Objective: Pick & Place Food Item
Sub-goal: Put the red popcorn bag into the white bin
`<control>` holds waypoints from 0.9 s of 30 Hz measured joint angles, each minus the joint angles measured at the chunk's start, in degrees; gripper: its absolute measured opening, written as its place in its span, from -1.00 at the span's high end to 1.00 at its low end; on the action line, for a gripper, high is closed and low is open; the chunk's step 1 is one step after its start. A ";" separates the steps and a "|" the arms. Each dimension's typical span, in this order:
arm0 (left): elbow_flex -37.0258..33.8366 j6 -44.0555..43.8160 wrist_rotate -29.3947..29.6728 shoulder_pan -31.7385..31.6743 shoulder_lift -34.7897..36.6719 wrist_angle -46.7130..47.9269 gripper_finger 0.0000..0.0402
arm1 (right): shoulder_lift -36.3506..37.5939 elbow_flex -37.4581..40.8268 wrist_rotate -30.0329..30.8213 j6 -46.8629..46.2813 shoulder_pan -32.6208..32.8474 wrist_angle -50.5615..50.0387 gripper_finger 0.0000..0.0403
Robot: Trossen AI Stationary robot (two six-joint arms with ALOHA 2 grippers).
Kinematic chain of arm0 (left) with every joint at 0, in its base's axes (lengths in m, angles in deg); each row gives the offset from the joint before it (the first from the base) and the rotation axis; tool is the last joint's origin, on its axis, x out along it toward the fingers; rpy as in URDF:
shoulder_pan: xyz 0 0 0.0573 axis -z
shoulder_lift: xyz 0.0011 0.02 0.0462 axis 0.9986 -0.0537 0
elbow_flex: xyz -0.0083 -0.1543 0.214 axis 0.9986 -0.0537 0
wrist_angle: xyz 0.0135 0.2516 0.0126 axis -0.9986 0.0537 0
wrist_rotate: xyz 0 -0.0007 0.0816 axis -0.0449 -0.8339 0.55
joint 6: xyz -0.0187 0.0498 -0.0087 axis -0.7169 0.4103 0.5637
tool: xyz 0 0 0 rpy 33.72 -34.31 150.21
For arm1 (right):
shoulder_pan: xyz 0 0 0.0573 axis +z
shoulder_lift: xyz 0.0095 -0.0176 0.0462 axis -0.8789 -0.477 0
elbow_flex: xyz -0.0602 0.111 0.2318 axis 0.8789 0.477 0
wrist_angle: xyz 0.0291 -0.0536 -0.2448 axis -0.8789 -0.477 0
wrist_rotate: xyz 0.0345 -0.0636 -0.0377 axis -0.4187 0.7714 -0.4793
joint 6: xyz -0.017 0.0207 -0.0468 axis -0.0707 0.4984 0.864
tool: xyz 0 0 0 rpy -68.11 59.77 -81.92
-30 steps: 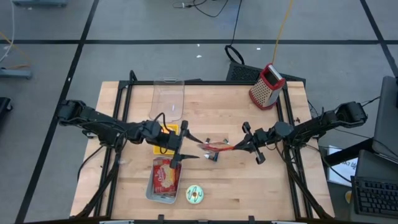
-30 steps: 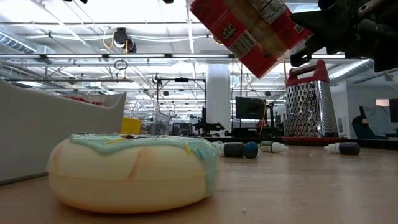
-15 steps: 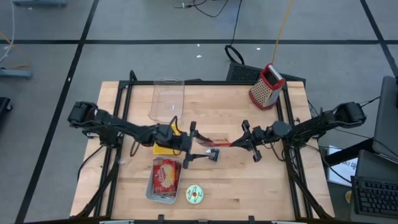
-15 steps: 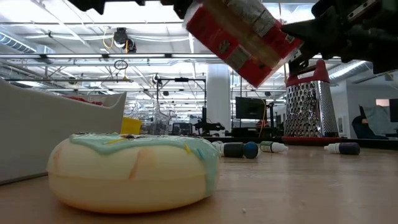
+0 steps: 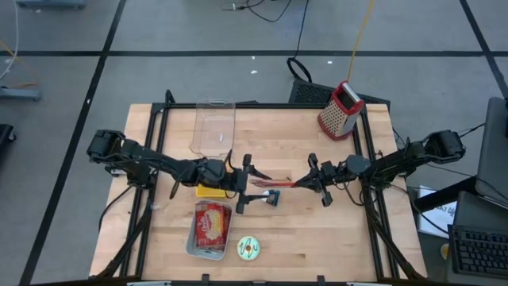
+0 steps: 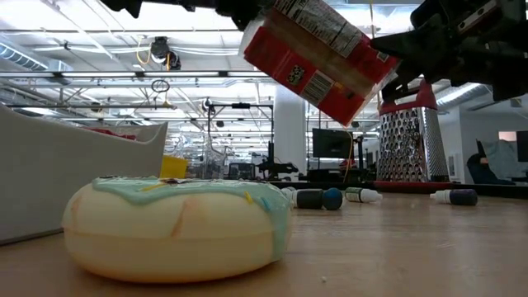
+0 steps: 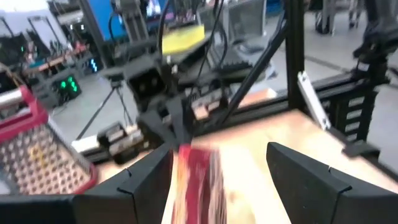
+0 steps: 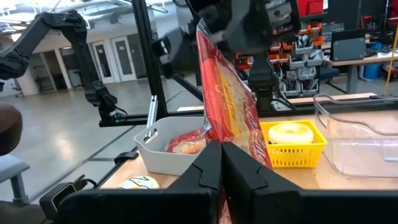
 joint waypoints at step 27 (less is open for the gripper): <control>-0.06 -4.25 2.37 1.20 4.68 9.12 -0.28 | 0.00 0.00 -0.03 1.01 0.02 1.01 1.00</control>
